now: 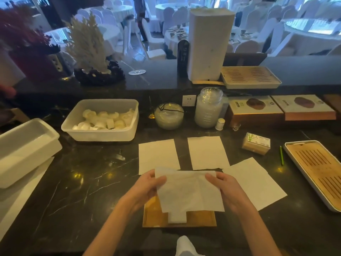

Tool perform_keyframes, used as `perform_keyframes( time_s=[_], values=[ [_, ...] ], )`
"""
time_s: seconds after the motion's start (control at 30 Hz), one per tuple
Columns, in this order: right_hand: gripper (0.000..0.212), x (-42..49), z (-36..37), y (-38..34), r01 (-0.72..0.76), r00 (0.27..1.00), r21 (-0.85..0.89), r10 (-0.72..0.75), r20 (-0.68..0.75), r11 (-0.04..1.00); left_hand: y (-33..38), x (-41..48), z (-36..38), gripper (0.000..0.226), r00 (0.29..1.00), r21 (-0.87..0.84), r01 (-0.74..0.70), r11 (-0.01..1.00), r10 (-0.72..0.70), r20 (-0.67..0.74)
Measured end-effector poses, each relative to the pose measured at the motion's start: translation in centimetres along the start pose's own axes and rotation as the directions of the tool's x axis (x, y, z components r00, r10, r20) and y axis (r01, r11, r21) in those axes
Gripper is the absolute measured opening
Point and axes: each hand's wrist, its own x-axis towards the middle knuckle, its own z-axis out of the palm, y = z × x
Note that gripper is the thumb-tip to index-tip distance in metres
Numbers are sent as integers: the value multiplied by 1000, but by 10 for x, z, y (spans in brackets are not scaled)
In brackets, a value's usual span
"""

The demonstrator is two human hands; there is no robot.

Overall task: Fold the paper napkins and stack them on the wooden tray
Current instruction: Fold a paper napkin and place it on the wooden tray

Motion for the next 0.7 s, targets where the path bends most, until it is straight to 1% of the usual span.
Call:
perform_keyframes(
  time_s=[0.1,0.23,0.27,0.33,0.43,0.53,0.63,0.7],
  values=[
    [32,0,8,-4,3,1000,16,-3,11,1000,16,-8,-8,38,999,162,-18,987,23,-31],
    [32,-4,12,-12,-24,999,64,22,32,998,33,-18,-21,55,998,252,-42,967,28,57],
    [31,-6,12,-14,-31,999,61,29,31,998,36,-19,-22,56,997,273,-47,961,29,69],
    [27,-8,8,-16,-23,999,33,21,41,999,38,-20,-22,46,997,304,-75,950,62,54],
    [20,-13,-1,-22,35,999,-38,-35,24,999,39,-20,-20,27,986,351,-143,925,164,-32],
    [18,-12,-8,-27,72,997,-73,-73,-4,995,37,-22,-15,18,957,341,-253,905,286,-48],
    [28,-9,-13,-33,110,994,-72,-111,-13,991,38,-26,-9,32,896,308,-410,859,442,-38],
    [35,-8,-14,-38,149,989,-81,-149,-3,986,40,-28,-7,38,866,295,-481,826,501,8]
  ],
)
